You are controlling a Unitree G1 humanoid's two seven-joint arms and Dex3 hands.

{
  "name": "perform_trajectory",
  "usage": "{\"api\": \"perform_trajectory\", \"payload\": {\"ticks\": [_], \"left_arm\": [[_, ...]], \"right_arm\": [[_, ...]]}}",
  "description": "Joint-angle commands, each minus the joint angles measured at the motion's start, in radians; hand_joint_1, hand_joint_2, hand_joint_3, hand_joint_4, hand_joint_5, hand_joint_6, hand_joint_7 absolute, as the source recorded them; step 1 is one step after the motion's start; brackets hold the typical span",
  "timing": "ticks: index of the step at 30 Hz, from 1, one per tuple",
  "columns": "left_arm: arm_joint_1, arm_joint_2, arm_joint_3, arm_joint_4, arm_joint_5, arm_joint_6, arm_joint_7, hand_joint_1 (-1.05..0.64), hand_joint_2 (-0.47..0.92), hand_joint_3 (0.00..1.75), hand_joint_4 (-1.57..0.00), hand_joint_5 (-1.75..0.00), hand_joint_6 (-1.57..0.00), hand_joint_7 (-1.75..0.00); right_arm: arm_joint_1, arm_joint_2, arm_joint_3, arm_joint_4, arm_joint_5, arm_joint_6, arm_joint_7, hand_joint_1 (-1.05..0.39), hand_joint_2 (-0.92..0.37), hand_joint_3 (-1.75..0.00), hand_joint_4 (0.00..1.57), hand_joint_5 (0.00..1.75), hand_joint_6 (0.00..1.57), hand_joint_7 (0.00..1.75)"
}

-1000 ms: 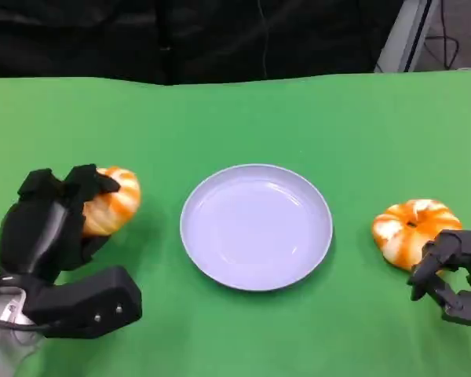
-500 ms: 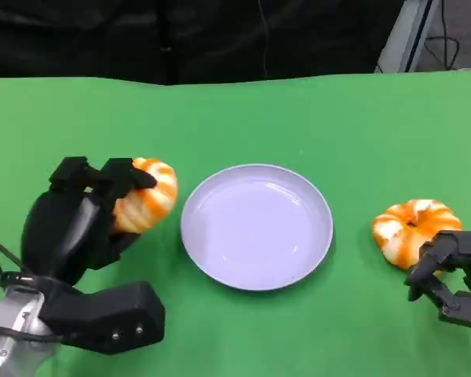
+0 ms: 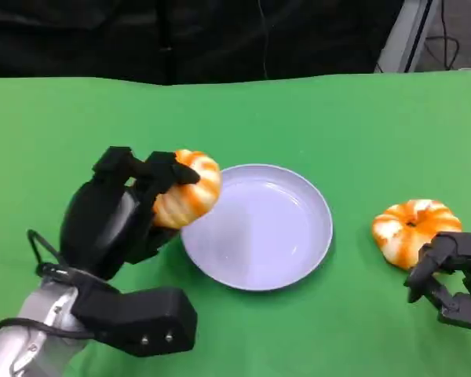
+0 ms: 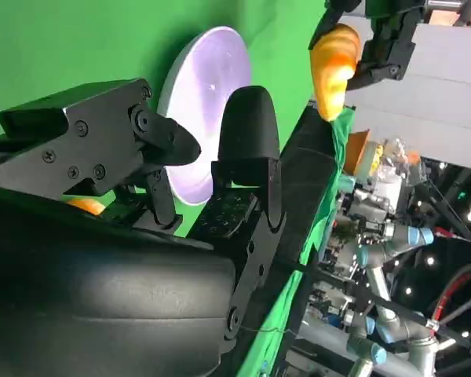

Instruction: Grasp the bread from the table and place it into the plate.

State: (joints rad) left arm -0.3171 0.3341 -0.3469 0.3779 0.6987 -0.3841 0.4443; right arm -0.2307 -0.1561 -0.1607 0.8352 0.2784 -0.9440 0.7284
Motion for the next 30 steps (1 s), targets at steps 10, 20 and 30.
{"api": "perform_trajectory", "payload": {"ticks": [10,20,30], "left_arm": [[-0.085,-0.054,-0.031,0.034,0.007,-0.022,-0.060,-0.15,0.92,0.37,-0.31,-1.68,-0.39,-1.40],[-0.140,-0.093,-0.070,0.115,0.020,-0.065,-0.054,-0.13,0.92,0.36,-0.37,-1.58,-0.40,-1.39],[-0.173,-0.135,-0.106,0.156,0.025,-0.068,-0.067,-0.18,0.92,0.31,-0.32,-1.67,-0.42,-1.35]], "right_arm": [[-0.005,-0.008,0.003,0.006,-0.004,-0.026,-0.020,0.13,-0.66,-0.87,0.89,1.40,0.95,0.98],[-0.007,-0.007,0.004,0.008,-0.006,-0.034,-0.022,0.14,-0.67,-0.86,0.89,1.40,0.95,0.97],[-0.009,-0.002,0.006,0.011,-0.004,-0.038,-0.024,0.14,-0.67,-0.86,0.90,1.39,0.95,0.98]]}}
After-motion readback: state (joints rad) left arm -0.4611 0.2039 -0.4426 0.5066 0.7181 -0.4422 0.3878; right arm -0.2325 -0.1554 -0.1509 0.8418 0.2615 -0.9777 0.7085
